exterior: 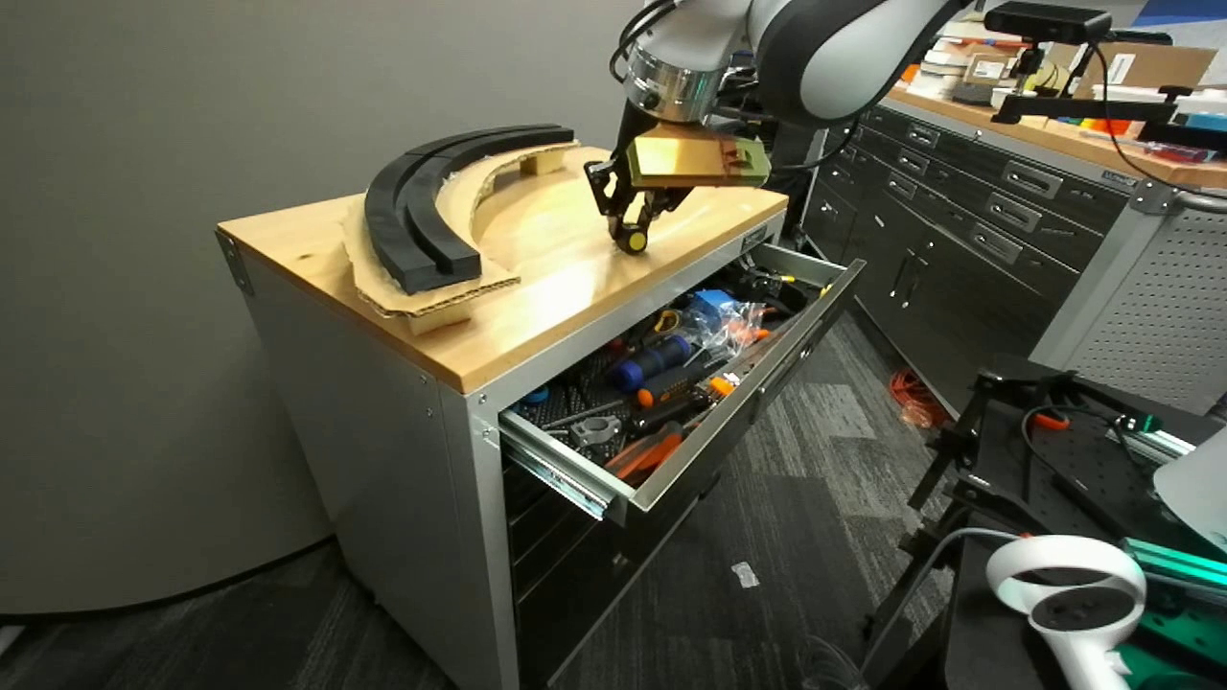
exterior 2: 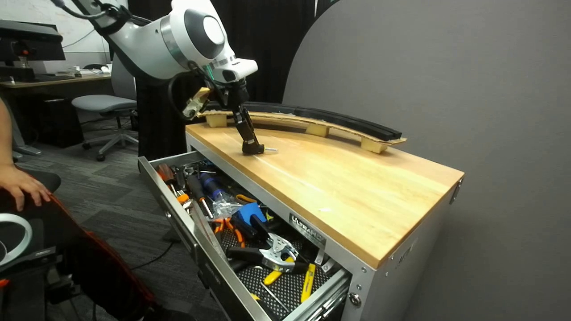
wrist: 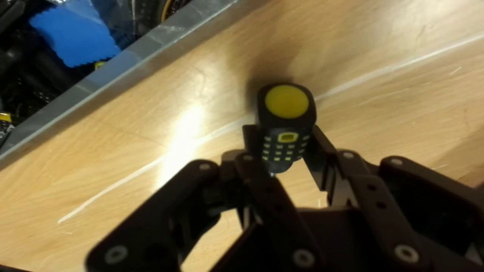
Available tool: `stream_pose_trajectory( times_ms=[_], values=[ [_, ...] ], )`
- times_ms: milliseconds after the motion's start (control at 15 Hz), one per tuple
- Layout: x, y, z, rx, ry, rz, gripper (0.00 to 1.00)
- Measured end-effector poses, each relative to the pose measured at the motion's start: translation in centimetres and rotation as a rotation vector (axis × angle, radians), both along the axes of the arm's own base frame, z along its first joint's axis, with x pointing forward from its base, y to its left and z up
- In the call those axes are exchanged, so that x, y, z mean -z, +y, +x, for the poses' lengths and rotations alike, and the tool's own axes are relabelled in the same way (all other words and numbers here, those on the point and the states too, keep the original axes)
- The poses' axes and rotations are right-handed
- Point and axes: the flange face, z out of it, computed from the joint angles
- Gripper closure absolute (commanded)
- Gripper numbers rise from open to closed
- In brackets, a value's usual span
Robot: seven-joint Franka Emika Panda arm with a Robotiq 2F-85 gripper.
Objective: Pick up the black object on the table and put it in the drawer
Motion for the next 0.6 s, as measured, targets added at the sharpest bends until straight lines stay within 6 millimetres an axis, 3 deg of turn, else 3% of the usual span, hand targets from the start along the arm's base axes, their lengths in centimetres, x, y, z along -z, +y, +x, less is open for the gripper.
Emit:
stream_pose_trajectory(
  times_ms=[200,333,600],
  values=[
    [-0.1,-0.4,-0.5,0.0,0.007,0.005,0.86],
    [-0.4,-0.9,-1.8,-0.046,0.053,0.001,0.86],
    [-1.6,-1.8,-7.4,-0.19,0.222,-0.009,0.86]
  ],
)
